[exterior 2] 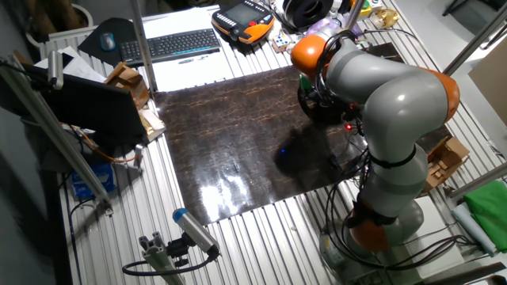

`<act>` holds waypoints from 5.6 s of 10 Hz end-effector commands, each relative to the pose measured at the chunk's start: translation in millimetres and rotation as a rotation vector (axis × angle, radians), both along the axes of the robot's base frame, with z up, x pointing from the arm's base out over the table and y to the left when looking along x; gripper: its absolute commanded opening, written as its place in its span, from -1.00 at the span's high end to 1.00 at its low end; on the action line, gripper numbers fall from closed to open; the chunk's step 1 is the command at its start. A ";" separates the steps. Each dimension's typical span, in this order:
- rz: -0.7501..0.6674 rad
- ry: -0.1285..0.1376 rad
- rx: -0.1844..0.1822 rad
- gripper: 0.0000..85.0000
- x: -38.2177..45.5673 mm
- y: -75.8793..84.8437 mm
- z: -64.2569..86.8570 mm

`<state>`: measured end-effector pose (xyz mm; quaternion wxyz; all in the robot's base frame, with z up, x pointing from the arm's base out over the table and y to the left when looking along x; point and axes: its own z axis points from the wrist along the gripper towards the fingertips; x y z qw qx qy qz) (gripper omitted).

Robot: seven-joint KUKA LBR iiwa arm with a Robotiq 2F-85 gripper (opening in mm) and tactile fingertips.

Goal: Rotate the steering wheel 90 degrees clockwise

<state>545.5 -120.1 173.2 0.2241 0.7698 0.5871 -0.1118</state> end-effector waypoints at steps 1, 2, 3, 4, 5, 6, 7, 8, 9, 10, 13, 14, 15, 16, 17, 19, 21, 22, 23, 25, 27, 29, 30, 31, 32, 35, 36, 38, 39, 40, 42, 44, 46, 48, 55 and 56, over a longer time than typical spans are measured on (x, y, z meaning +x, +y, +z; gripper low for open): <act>0.000 -0.005 -0.001 -0.33 -0.6 -0.1 0.0; 0.000 -0.015 -0.004 -0.53 -0.9 0.0 0.3; 0.000 -0.021 -0.009 -0.79 -1.1 0.1 0.9; 0.003 -0.017 -0.018 -1.00 -1.6 -0.3 2.8; 0.024 0.004 -0.027 -1.00 -2.6 -2.2 8.7; 0.045 0.026 -0.037 -1.00 -3.7 -5.1 15.6; 0.068 0.050 -0.044 -1.00 -5.2 -8.4 23.1; 0.093 0.082 -0.045 -1.00 -6.8 -13.1 30.6; 0.130 0.117 -0.035 -1.00 -9.1 -19.9 37.8; 0.164 0.166 -0.034 -1.00 -11.5 -25.5 44.0; 0.299 0.301 -0.034 -0.87 -13.9 -45.8 60.7; 0.348 0.340 -0.046 -0.70 -13.6 -49.8 61.8; 0.392 0.369 -0.056 -0.53 -13.4 -52.3 61.4; 0.425 0.389 -0.058 -0.34 -12.8 -53.6 60.7; 0.439 0.401 -0.054 -0.25 -12.0 -54.2 60.2; 0.452 0.414 -0.048 0.00 -11.7 -53.9 59.7; 0.451 0.410 -0.044 0.73 -10.6 -53.2 58.2; 0.433 0.390 -0.035 0.98 -10.3 -52.7 57.3; 0.416 0.375 -0.029 0.98 -9.9 -51.7 55.9; 0.379 0.342 -0.026 0.98 -9.2 -48.5 52.1; 0.360 0.321 -0.015 0.98 -8.7 -46.8 49.6; 0.344 0.303 -0.010 0.98 -8.9 -43.1 46.6; 0.338 0.298 -0.003 0.98 -9.5 -40.4 46.3; 0.327 0.291 0.010 0.98 -9.8 -37.5 46.6; 0.315 0.283 0.019 0.98 -9.5 -34.3 47.4; 0.278 0.260 0.024 0.98 -10.4 -26.6 46.8; 0.276 0.255 0.022 0.98 -10.2 -26.4 45.0; 0.265 0.239 0.022 0.98 -9.6 -25.7 40.2; 0.256 0.229 0.025 0.98 -9.2 -24.9 38.0; 0.248 0.219 0.030 0.98 -8.6 -24.1 36.2; 0.234 0.207 0.030 0.98 -7.2 -21.5 30.3; 0.224 0.196 0.035 0.98 -6.2 -18.6 24.9; 0.214 0.191 0.037 0.98 -4.3 -17.0 22.2; 0.208 0.184 0.038 0.98 -1.9 -16.4 18.2; 0.168 0.140 0.022 0.87 3.3 -9.2 10.9; 0.167 0.138 0.018 0.65 3.5 -9.0 12.1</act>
